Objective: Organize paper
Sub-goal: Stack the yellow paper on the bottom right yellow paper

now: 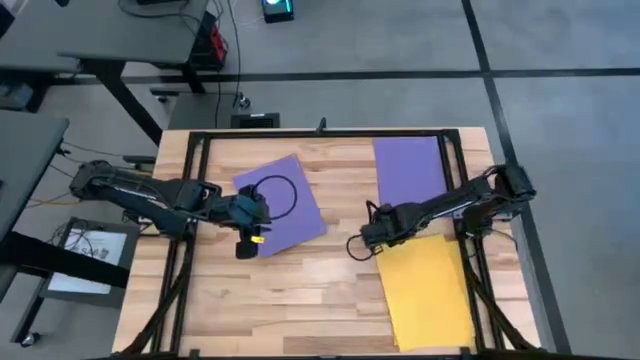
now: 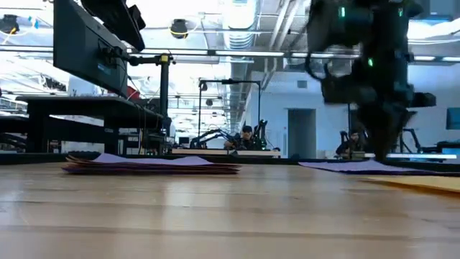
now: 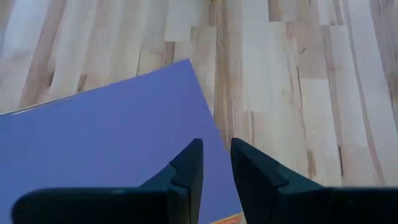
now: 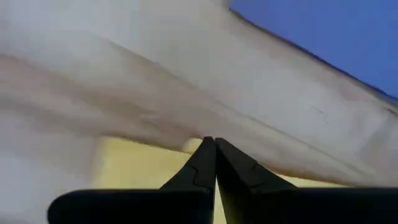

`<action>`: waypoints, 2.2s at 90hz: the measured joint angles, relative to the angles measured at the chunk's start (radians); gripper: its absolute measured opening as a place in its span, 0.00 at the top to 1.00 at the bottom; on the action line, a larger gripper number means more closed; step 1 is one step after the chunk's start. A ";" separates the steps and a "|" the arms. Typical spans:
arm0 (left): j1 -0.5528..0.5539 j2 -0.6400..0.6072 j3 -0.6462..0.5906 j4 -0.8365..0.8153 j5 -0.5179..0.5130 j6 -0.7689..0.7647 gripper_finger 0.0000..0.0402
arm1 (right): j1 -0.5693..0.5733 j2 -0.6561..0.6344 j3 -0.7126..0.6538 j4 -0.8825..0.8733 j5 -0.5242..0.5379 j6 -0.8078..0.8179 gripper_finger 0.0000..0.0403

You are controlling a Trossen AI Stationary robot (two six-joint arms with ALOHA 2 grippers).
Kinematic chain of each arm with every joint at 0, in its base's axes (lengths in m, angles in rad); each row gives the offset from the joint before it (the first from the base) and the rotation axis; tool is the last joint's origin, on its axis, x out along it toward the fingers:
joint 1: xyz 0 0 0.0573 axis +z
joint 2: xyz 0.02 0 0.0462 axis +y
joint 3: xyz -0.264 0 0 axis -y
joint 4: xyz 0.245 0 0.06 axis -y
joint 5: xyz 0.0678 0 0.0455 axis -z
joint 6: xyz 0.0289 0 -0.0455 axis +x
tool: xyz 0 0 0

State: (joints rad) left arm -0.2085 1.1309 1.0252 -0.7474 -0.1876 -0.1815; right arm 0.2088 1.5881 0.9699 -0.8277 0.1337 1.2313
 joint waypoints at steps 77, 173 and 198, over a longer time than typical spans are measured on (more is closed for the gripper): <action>0.000 0.000 0.000 0.005 -0.001 -0.052 0.84 | 0.189 0.164 0.005 0.194 -0.109 -0.621 1.00; 0.001 0.000 0.000 0.003 -0.004 -0.047 0.84 | 0.210 0.097 0.123 0.125 -0.131 -0.390 1.00; 0.001 0.000 0.000 -0.001 -0.004 -0.018 0.84 | 0.510 0.148 0.127 0.372 -0.131 -0.375 1.00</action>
State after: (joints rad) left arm -0.2077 1.1309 1.0248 -0.7479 -0.1913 -0.1994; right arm 0.7193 1.7360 1.0966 -0.4559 0.0022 0.8559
